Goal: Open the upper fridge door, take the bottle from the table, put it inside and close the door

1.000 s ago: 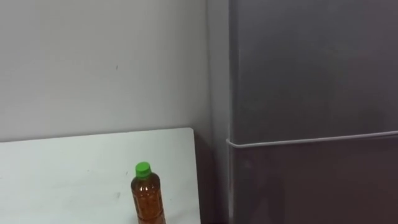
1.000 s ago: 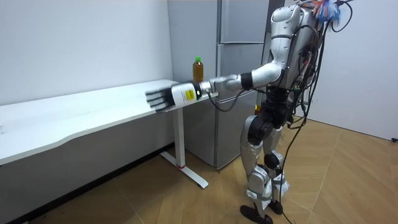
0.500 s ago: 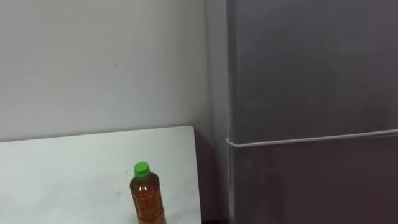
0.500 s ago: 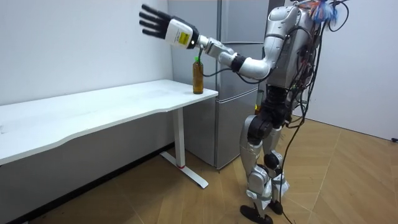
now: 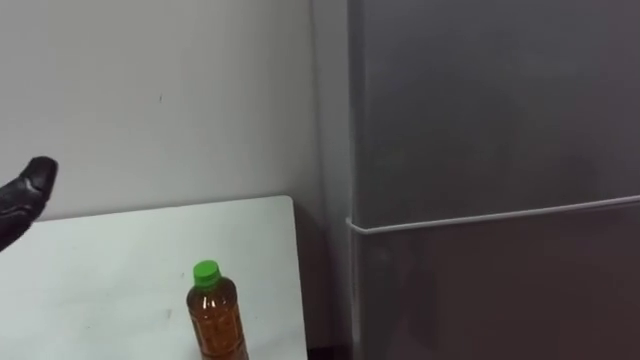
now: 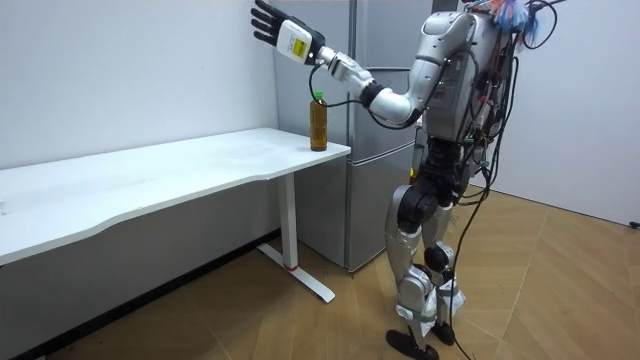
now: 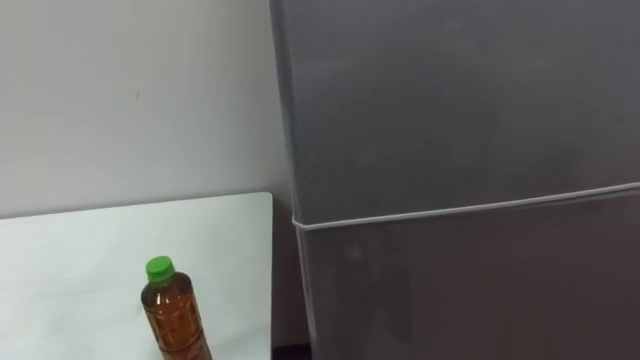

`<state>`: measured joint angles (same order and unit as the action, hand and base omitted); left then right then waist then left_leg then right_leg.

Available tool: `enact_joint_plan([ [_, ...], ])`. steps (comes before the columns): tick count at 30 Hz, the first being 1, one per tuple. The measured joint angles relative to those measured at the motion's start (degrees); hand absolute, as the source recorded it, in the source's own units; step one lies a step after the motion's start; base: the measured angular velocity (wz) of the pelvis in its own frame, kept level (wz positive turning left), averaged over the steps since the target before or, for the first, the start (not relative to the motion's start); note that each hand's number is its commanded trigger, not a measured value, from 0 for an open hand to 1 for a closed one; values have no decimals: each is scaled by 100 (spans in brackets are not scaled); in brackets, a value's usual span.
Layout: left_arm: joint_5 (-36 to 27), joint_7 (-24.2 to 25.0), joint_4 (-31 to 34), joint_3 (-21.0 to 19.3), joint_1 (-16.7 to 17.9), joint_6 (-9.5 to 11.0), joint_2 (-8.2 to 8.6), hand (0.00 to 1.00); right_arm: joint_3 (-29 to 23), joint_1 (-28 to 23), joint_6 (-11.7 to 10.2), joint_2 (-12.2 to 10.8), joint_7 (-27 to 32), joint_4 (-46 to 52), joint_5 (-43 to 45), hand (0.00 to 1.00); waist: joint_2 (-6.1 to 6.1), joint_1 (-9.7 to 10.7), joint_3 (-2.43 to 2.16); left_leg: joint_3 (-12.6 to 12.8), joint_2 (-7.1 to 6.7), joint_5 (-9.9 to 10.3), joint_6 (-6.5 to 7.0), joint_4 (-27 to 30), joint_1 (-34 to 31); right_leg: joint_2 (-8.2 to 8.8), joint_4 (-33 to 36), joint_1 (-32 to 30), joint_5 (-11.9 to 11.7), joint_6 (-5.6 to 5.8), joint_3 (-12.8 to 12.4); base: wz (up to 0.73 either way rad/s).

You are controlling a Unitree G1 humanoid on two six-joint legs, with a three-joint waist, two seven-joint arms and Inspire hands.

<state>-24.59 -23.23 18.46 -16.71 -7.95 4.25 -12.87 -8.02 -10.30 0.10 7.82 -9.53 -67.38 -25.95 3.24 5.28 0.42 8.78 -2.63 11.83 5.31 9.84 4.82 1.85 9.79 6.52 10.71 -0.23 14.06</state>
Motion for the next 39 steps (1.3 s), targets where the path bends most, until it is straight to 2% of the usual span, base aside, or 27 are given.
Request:
enact_joint_plan([
  [3,40,237,21,151,-171,-65,40,0,4,12,4,4,-71,-16,-41,0,12,89,2,0,1,3,3,-13,0,-8,2,-9,-4,1,-31,-1],
  [10,-67,535,211,830,-416,-214,109,0,133,108,80,36,-104,-19,-47,0,30,272,-6,28,3,4,6,-21,-19,-7,3,-41,-12,1,-53,-1],
  [14,-14,672,210,1249,-556,-334,150,0,269,142,88,83,-109,-2,-16,0,31,283,-6,114,15,4,6,-32,-14,-16,19,-76,-20,0,-130,-11],
  [16,96,787,210,1379,-647,-422,273,0,331,199,127,104,-109,-4,-15,0,40,289,-3,153,26,4,6,-31,-16,-18,16,-86,-37,-1,-153,-10],
  [21,334,958,206,1654,-722,-576,376,0,347,290,132,104,-123,-28,137,0,31,538,7,146,28,6,9,-31,-28,-22,4,-87,-54,-2,-145,0],
  [24,393,1042,160,1729,-885,-626,564,0,359,372,132,103,-129,-76,172,0,27,637,20,146,31,10,15,-47,-38,-22,7,-89,-61,-2,-149,0],
  [26,385,1096,143,1762,-892,-627,577,0,391,418,129,111,-140,-79,163,0,58,708,5,151,32,10,15,-42,-35,-22,7,-85,-61,-2,-147,0],
  [31,369,1416,-12,1915,-980,-628,772,0,400,489,126,119,-170,-204,123,0,78,758,13,171,47,10,14,-23,-23,-30,11,-73,-71,-15,-149,0],
  [36,152,1575,-71,2034,-993,-673,823,0,407,545,148,129,-172,-266,124,0,85,799,16,172,50,10,14,-7,-27,-33,8,-75,-72,-18,-158,0],
  [39,137,1646,-71,2036,-995,-681,824,0,432,612,250,142,-179,-291,123,0,85,849,16,189,50,9,13,4,-26,-35,-4,-81,-70,-18,-180,-2],
])
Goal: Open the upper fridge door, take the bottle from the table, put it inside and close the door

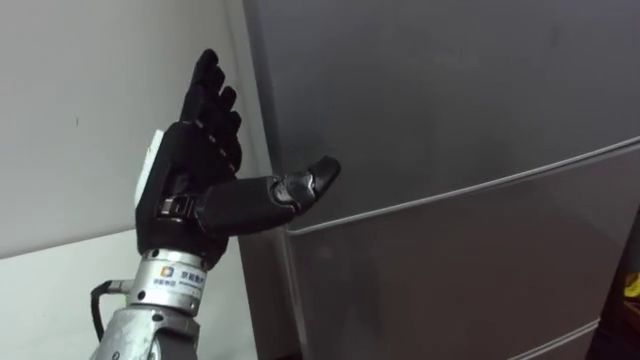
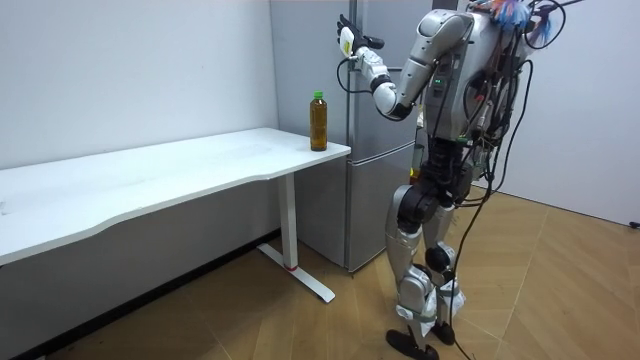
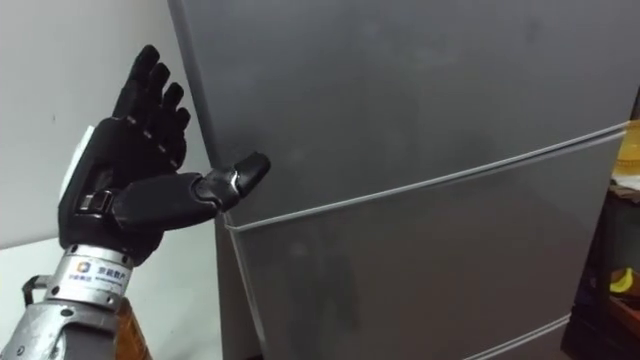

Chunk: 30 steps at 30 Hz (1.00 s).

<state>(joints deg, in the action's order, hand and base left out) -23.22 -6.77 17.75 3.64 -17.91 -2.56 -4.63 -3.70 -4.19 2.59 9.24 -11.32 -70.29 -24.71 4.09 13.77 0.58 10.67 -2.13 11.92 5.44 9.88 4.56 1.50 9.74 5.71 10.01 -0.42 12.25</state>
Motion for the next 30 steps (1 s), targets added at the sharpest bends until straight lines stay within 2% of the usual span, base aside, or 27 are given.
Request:
enact_joint_plan([
  [3,-205,72,0,63,0,-3,3,0,7,16,-1,-1,-8,-25,-21,0,-3,17,2,18,1,-1,0,19,-1,-4,-8,2,0,0,-28,-3],
  [6,-203,157,2,259,0,-8,15,0,15,29,-3,-2,-3,-22,-9,0,-9,17,5,21,0,0,0,11,-5,-5,-14,1,1,2,-34,0],
  [10,-150,204,6,324,-6,2,8,0,21,68,-3,-2,50,-32,59,0,-13,16,4,14,0,0,0,33,-53,-5,-15,-36,4,3,-32,3],
  [11,-125,220,6,325,-7,3,8,59,24,72,-3,-2,51,-32,64,0,-15,16,1,12,0,0,0,46,-77,-4,-11,-56,4,3,-32,4],
  [12,-50,241,14,344,-10,5,8,83,27,79,-2,-4,51,-32,68,0,-17,21,1,10,0,-1,0,68,-115,-2,-11,-78,3,3,-27,7],
  [13,87,252,14,378,-10,4,8,100,27,79,-1,-8,50,-34,67,0,-22,27,1,10,0,-1,0,89,-140,0,-11,-84,3,3,-15,8],
  [17,305,258,14,418,-10,-1,12,100,26,89,-1,-8,27,-39,67,0,-24,41,-1,15,0,0,1,96,-165,4,-17,-86,3,4,1,10],
  [23,526,267,6,225,-10,-61,21,100,34,133,-2,-6,-17,-118,50,0,-4,40,-25,15,-1,0,3,143,-205,17,-21,-81,6,9,28,15],
  [25,516,267,6,225,-6,-92,140,100,47,158,-3,-9,-17,-151,49,0,-14,39,-21,16,-5,0,4,143,-207,22,-19,-72,9,15,5,11],
  [27,515,266,6,214,-7,-106,153,89,62,166,-3,-8,-17,-154,50,0,-18,39,-18,17,-6,0,5,147,-220,19,-18,-72,10,16,-35,7],
  [29,516,266,7,217,-7,-88,146,74,65,166,-3,-8,-17,-154,49,0,-18,39,-18,17,-5,1,6,151,-222,18,-12,-71,10,17,-64,5],
  [30,518,266,6,212,-7,-87,137,72,67,168,-3,-8,-17,-156,49,0,-18,39,-18,17,-5,0,6,151,-222,18,-9,-70,9,17,-70,4],
])
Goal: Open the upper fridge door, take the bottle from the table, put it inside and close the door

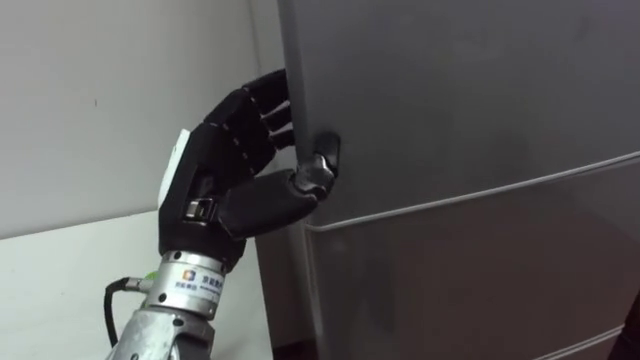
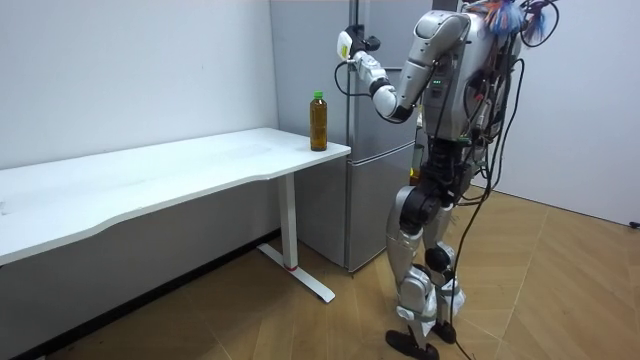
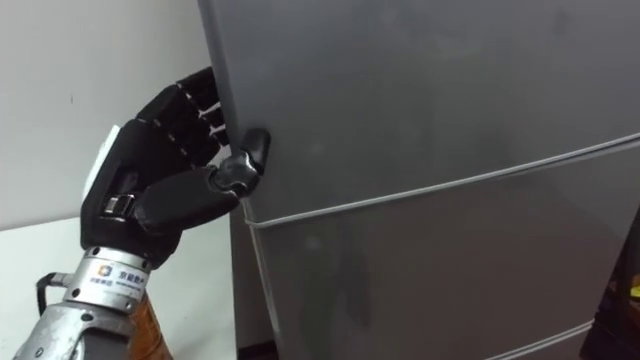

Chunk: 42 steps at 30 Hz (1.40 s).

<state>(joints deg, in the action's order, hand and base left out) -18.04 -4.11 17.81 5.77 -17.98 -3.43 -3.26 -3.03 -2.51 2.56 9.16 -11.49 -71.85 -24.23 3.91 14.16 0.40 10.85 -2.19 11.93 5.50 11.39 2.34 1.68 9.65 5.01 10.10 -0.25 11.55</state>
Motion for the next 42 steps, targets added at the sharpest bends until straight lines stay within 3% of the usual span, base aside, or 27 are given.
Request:
enact_joint_plan([
  [6,-52,8,1,-40,5,-17,62,53,13,-3,1,-1,5,-1,-1,0,-19,-25,14,-1,0,5,9,2,4,1,9,-3,-3,4,-20,1],
  [13,-49,21,14,21,5,14,73,42,23,19,0,3,5,-43,-1,0,-22,-24,22,-2,1,15,25,36,-8,4,13,7,-13,17,-23,0],
  [15,-48,26,11,42,5,6,70,33,22,20,-1,5,4,-46,-2,0,-19,-23,23,-2,1,15,26,40,-10,5,16,7,-17,20,-24,0],
  [16,-49,26,2,53,5,6,67,17,22,20,0,5,2,-48,-2,0,-17,-23,21,-2,1,14,28,41,-9,7,22,8,-18,21,-24,0],
  [18,-50,26,1,76,5,6,66,0,22,32,0,5,0,-68,-14,0,-18,-23,22,-2,1,12,31,41,-9,8,25,13,-21,24,-23,0],
  [35,-165,26,1,161,5,-2,61,0,186,143,4,71,-79,-186,-51,0,5,-24,9,8,-1,12,49,28,-29,14,22,-1,-49,50,-24,0],
  [42,-173,26,1,275,6,0,92,0,376,174,3,181,-131,-177,-72,0,88,-28,-2,6,-15,-8,89,29,-67,34,6,-11,-93,80,-38,4],
])
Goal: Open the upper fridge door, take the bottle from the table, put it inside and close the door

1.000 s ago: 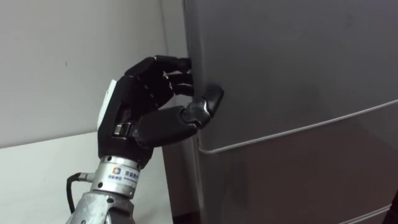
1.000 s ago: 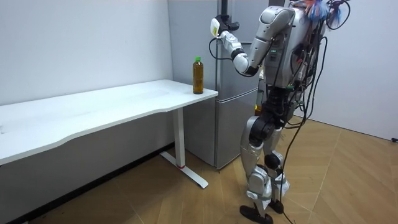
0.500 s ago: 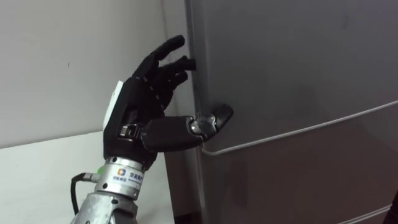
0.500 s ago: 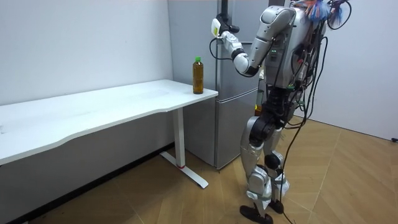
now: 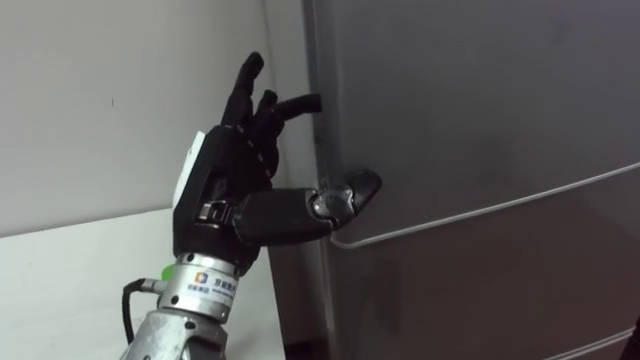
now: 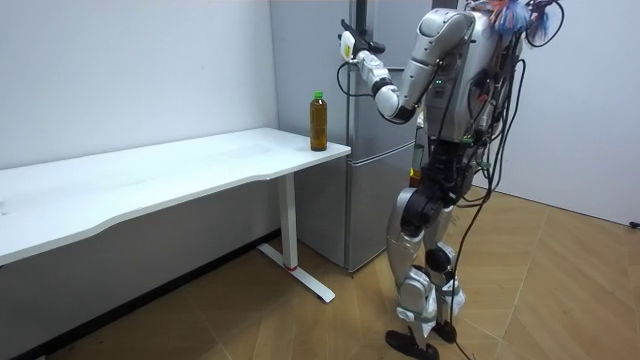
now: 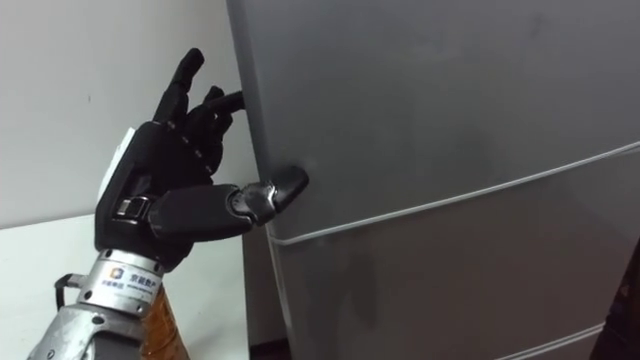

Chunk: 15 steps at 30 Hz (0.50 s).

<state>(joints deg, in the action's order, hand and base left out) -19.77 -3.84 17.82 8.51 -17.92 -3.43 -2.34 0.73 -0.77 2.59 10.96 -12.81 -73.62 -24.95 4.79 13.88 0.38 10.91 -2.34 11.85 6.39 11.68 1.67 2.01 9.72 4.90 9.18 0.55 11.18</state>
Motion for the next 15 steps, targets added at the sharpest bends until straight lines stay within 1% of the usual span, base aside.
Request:
enact_joint_plan([
  [3,5,0,-23,90,13,15,4,0,39,27,0,17,0,7,47,0,4,-4,0,-9,-17,-13,22,-1,0,14,-3,1,-7,12,-7,5],
  [6,-3,0,-107,171,13,90,24,0,39,29,-1,19,0,7,43,0,7,3,-1,-10,-33,-25,45,-1,4,30,-4,-1,-20,33,-20,2],
  [8,4,11,-118,243,12,92,19,0,37,29,-3,20,0,8,42,0,11,3,2,-10,-40,-35,63,-1,2,39,-5,-2,-35,55,-19,0],
  [9,0,32,-195,413,13,115,-18,0,39,30,-5,20,1,16,42,0,18,4,4,-9,-44,-39,75,2,5,45,-1,9,-44,63,-17,0],
  [10,-2,32,-322,501,13,217,26,0,39,32,-7,15,4,16,42,0,17,4,5,-9,-49,-45,86,2,6,52,0,12,-51,71,-14,0],
  [12,-76,39,-389,549,13,280,71,0,40,40,-11,14,7,15,42,0,14,5,8,2,-51,-55,104,3,11,59,0,0,-72,83,-15,0],
  [13,-173,72,-464,591,13,317,67,0,45,44,-11,13,11,16,45,0,-11,6,27,5,-52,-59,112,5,10,66,0,-3,-86,91,-1,0],
  [14,-227,95,-492,611,13,330,67,0,49,46,-11,13,13,16,45,0,-12,6,29,8,-53,-62,117,6,7,68,0,-7,-93,92,4,0],
  [15,-315,179,-543,670,13,360,64,0,55,50,-11,15,16,16,40,0,-28,7,41,8,-56,-56,131,6,2,73,-4,-9,-107,98,10,0],
])
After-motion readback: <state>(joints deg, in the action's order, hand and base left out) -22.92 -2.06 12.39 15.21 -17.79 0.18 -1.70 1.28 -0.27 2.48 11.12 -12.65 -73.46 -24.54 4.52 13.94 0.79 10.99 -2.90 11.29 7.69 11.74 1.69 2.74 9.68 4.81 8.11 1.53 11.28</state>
